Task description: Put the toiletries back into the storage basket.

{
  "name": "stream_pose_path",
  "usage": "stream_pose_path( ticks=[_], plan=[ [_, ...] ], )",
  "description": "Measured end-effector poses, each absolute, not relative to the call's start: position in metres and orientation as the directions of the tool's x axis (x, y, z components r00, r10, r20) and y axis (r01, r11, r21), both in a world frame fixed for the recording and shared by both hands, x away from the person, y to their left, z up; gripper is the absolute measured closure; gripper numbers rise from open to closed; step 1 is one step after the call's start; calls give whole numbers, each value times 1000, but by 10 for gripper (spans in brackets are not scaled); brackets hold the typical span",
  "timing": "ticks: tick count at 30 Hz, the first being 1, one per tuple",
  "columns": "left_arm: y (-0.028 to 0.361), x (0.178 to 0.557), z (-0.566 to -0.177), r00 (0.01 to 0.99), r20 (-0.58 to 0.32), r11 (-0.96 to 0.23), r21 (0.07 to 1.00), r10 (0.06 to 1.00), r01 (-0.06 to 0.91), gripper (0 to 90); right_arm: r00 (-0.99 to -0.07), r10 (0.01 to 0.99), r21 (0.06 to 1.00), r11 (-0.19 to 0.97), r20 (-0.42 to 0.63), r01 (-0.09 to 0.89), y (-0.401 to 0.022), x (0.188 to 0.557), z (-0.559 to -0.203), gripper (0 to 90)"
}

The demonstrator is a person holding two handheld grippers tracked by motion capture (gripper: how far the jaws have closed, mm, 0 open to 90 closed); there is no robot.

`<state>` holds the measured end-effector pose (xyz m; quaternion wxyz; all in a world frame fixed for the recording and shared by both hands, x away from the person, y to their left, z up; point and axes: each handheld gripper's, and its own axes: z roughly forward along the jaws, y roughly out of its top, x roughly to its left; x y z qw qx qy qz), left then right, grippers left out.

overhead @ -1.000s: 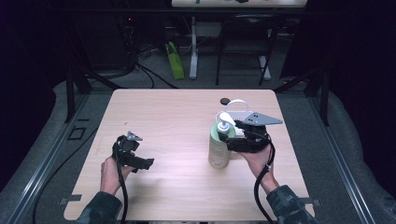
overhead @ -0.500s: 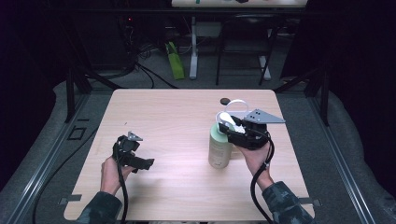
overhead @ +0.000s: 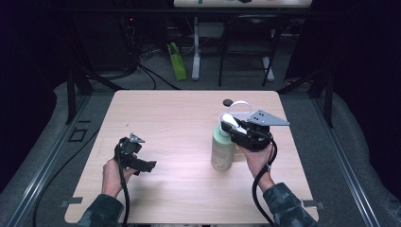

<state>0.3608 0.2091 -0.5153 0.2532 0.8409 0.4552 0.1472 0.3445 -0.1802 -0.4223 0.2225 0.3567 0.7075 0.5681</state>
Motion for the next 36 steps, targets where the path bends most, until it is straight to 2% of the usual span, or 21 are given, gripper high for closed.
stream_pose_path(
  ticks=[8, 36],
  plan=[
    [208, 361, -516, 548, 20, -466, 552, 836, 691, 0, -646, 759, 970, 89, 81, 226, -178, 344, -423, 677],
    [208, 362, -517, 554, 15, -473, 542, 832, 695, 0, -648, 759, 987, 46, 64, 152, -184, 339, -424, 678]
  ],
)
